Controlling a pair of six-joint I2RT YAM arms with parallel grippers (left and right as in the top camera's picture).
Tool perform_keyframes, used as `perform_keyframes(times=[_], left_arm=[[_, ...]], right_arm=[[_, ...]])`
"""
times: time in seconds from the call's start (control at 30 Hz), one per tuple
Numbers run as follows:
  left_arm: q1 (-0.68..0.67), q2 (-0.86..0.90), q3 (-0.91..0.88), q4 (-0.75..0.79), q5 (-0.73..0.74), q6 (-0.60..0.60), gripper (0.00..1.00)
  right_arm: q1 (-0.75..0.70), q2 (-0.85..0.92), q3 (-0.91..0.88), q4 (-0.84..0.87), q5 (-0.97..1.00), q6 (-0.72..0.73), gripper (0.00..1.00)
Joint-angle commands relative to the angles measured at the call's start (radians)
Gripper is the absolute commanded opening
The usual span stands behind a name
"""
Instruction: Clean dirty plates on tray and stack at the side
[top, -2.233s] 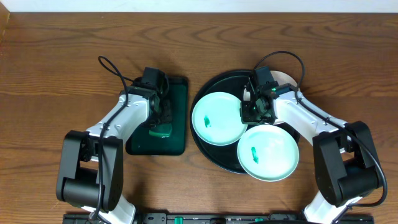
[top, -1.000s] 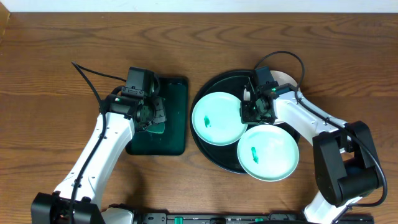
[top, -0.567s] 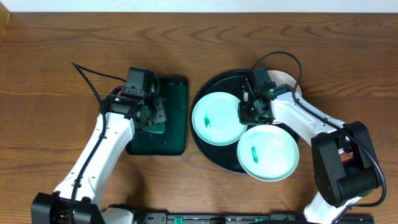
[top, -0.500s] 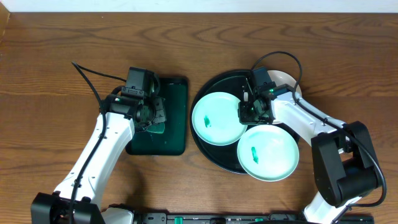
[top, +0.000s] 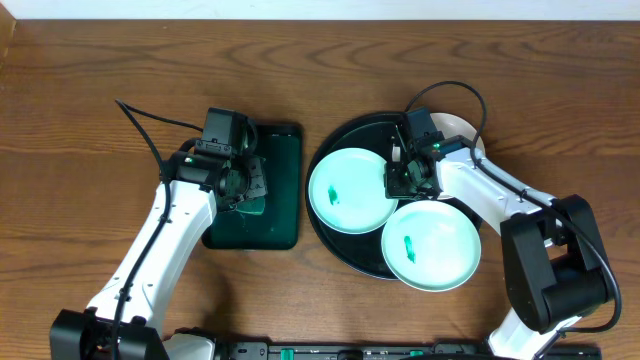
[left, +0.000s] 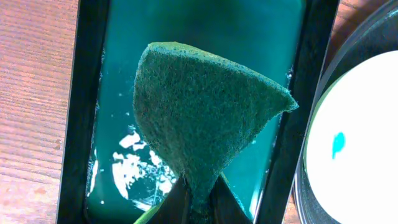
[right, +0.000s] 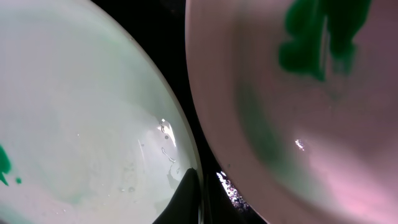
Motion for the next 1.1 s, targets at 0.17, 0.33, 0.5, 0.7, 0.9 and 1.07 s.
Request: perform_keyframes(times=[0.17,0.33,0.5,0.7,0.9,1.07], left_arm=[[0.001,0.001,0.013,0.0,-0.017,0.006,0.07],[0.001,0.001,0.013,0.0,-0.017,0.006,0.07],[0.001,0.001,0.013,0.0,-0.017,0.006,0.08],[0.001,0.001,0.013,0.0,-0.018,0.006,0.07],[0.001,0.005,0.012,0.004,-0.034,0.006,0.07],[0.001,0.039,0.012,0.014,-0.036,0.006,0.07]], right_arm=[[0.003,-0.01,-0.009,-0.03,0.007,0.059,0.01],[0.003,-0.046,-0.008,-0.062,0.076,0.103,0.01],[0.003,-0.048,-0.008,-0.061,0.081,0.103,0.01],[0.003,-0.048,-0.008,-0.057,0.081,0.103,0.01],[0.004,-0.048,-0.008,-0.057,0.081,0.103,0.01],[0.004,-0.048,-0.008,-0.057,0.081,0.103,0.01]])
